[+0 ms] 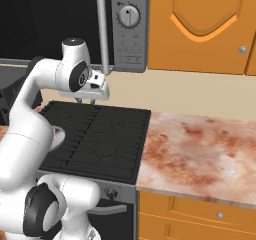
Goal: Place the steak on the plate and place the carrot on the same plate.
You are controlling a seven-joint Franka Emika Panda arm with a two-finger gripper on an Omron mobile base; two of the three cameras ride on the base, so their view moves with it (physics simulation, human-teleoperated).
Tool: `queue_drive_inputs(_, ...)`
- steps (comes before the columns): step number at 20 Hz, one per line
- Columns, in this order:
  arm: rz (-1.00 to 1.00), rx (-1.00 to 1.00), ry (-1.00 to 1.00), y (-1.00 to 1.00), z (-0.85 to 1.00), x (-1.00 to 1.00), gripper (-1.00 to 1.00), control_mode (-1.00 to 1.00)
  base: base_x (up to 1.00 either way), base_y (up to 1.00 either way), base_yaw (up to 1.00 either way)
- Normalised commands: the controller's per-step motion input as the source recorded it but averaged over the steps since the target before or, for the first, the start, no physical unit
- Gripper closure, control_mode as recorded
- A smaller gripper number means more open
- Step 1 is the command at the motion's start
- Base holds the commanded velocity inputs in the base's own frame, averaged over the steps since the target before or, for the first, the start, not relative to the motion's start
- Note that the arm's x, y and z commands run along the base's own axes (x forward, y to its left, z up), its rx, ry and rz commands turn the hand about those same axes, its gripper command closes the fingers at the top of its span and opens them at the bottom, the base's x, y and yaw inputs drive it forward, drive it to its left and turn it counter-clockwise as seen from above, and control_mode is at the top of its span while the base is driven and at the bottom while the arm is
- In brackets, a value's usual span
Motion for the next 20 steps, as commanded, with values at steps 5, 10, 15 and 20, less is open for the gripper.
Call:
queue_drive_inputs(5,0.0,0.0,0.0,0.12,-0.06,0.0,-1.0,-1.0,0.0,0.0,0.0)
queue_drive_inputs(10,-0.03,0.0,0.0,0.55,-0.2,0.0,-1.0,-1.0,0.0,0.0,0.0)
queue_drive_inputs(15,-0.03,0.0,0.01,0.61,-0.41,0.0,-1.0,-1.0,0.0,0.0,0.0)
queue_drive_inputs(20,-0.02,0.01,0.02,0.49,-0.53,0.05,-1.0,-1.0,0.0,0.0,0.0)
